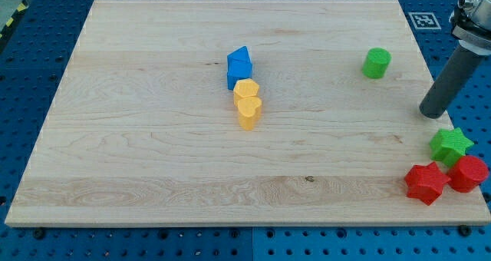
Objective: Push the green circle towards the bottom right of the board
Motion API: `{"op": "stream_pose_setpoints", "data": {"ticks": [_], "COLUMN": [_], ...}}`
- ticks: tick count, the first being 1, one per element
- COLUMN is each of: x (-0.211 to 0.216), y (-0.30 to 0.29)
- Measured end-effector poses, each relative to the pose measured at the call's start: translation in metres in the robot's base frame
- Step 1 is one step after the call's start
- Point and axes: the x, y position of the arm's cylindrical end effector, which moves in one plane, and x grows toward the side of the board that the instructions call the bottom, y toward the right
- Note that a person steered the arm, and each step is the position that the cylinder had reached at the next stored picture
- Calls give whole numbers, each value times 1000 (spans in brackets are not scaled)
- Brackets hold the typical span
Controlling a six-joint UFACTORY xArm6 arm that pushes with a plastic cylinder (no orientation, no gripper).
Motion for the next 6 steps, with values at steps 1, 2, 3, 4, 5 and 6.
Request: {"op": "stream_pose_setpoints", "data": {"ticks": [1,2,3,4,5,6], "x": [-12,-28,-59,-84,-108,-123], "y": [3,4,4,3,-20,-47]}}
